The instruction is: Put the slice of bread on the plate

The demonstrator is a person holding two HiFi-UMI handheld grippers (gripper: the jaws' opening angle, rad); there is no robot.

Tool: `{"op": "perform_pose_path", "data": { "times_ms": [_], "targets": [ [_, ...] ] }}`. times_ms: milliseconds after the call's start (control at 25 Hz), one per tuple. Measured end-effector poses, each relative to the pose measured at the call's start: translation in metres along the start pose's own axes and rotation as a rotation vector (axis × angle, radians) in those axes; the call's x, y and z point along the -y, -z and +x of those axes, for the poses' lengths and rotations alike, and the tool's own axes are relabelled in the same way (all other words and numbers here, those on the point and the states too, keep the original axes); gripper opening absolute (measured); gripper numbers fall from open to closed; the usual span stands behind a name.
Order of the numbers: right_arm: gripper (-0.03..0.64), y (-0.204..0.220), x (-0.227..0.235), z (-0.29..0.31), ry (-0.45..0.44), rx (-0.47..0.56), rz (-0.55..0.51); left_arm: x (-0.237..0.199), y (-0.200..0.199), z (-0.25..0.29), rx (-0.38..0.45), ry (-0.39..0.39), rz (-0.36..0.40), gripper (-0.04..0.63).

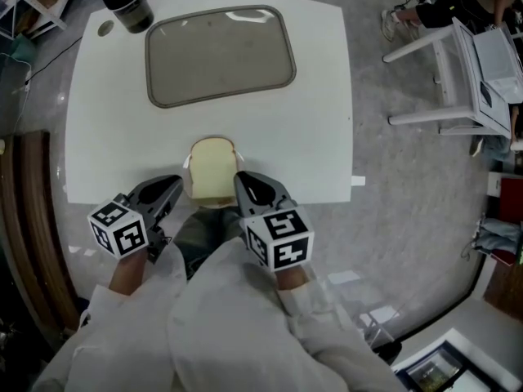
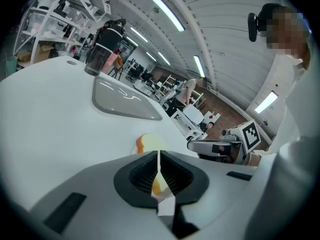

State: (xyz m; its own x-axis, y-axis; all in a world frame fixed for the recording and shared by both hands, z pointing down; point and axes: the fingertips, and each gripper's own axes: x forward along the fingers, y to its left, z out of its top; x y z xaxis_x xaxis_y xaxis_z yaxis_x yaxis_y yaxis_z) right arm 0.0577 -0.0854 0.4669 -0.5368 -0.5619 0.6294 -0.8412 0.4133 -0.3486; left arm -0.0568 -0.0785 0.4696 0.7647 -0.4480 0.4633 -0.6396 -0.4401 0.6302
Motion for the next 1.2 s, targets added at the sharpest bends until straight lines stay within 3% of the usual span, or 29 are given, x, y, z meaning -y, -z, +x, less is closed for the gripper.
{"op": "perform_pose_path", "data": {
  "times_ms": [680,800,1000,1200],
  "targets": [
    [0.02,0.036,0.035,0.021,0.079,-0.091,0.023,-0.03,0.022,0.016,-0.047,-0.077,-0.01,0.015],
    [0.062,0.04,0.037,0.023,0.081,-0.106,0.021,-0.033,0.023,0.019,-0.052,-0.091,-0.007,0.018],
    [0.072,0.043,0.041,0.027,0.093,-0.123,0.027,-0.039,0.027,0.023,-0.082,-0.117,-0.01,0.089],
    [0.072,0.048,0.047,0.032,0.101,-0.144,0.028,-0.042,0.029,0.026,-0.1,-0.132,-0.014,0.104]
  ]
}}
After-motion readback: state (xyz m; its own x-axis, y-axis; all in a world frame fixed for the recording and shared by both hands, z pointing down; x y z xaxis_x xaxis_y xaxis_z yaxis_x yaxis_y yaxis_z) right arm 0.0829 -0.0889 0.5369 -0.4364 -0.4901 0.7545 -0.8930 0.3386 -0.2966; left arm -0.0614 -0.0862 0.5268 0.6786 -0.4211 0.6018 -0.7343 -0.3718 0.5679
